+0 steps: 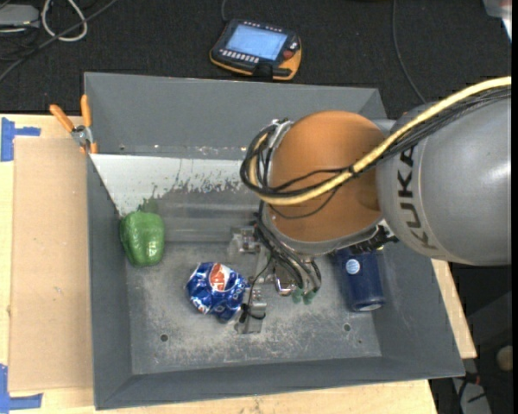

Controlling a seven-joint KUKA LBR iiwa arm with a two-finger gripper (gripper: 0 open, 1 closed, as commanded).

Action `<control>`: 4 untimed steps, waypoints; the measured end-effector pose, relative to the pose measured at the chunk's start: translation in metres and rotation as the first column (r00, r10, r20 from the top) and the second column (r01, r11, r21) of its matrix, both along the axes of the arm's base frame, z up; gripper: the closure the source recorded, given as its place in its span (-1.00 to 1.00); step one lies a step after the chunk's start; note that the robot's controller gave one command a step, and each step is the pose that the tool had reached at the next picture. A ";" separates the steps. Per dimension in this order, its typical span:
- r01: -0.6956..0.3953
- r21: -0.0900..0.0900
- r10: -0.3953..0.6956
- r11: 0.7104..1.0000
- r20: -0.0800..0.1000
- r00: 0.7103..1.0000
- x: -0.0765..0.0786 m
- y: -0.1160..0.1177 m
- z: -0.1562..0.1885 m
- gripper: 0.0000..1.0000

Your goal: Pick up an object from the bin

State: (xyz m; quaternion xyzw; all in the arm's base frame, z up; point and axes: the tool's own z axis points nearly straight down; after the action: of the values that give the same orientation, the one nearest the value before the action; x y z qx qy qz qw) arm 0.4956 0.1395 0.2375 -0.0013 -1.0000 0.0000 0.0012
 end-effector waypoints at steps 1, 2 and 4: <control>0.181 0.000 -0.181 0.984 -0.001 0.984 0.046 -0.010 -0.134 -1.00; 0.010 0.002 -0.010 1.000 0.006 1.000 0.057 -0.004 -0.082 -1.00; 0.214 0.007 -0.214 0.977 0.011 0.977 0.065 0.020 -0.169 -1.00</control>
Offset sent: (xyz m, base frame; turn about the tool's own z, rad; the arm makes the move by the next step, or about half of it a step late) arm 0.0583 -0.0044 -0.0775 0.0092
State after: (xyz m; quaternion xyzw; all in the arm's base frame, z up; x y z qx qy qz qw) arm 0.5610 0.1592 0.0688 -0.1090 -0.9940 -0.0029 -0.0048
